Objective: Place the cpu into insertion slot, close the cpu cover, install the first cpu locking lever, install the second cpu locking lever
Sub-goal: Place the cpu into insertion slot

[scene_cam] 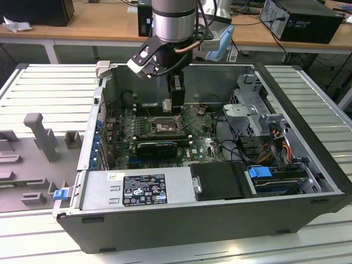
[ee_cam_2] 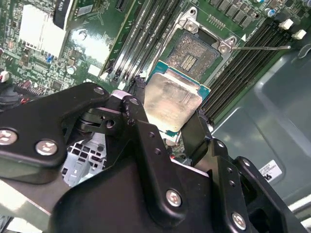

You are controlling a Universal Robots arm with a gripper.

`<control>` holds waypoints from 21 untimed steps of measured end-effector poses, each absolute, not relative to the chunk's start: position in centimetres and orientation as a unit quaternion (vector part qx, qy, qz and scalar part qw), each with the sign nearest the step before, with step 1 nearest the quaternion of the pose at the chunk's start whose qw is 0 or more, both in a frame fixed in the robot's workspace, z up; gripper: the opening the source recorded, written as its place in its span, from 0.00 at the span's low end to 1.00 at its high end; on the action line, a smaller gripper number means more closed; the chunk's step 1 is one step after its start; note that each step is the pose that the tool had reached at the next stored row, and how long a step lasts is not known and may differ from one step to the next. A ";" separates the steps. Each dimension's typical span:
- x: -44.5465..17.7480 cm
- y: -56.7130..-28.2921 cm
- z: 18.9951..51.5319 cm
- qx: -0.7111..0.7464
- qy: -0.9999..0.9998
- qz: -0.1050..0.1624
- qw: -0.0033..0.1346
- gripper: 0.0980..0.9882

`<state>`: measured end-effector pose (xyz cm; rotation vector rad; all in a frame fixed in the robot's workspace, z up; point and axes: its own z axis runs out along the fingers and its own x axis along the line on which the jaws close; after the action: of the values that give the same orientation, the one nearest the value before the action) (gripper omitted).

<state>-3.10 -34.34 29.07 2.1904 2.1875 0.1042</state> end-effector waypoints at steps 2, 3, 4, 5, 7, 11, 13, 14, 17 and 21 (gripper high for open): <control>-3.1 -34.3 28.7 0.708 0.706 0.033 0.022 0.50; -3.1 -34.3 28.4 0.708 0.705 0.033 0.022 0.50; -3.1 -34.3 28.0 0.708 0.706 0.032 0.022 0.50; -3.1 -34.3 27.9 0.708 0.706 0.032 0.022 0.50; -3.1 -34.2 27.5 0.708 0.706 0.032 0.022 0.50; -3.1 -33.0 25.7 0.707 0.706 0.032 0.022 0.50; -3.1 -32.9 25.3 0.705 0.708 0.032 0.022 0.50; -3.1 -32.9 24.8 0.700 0.713 0.032 0.022 0.50; -3.1 -32.9 24.2 0.696 0.717 0.032 0.022 0.50; -3.2 -32.7 23.2 0.695 0.718 0.032 0.022 0.50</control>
<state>-3.17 -32.66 23.16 2.1528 2.2255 0.0993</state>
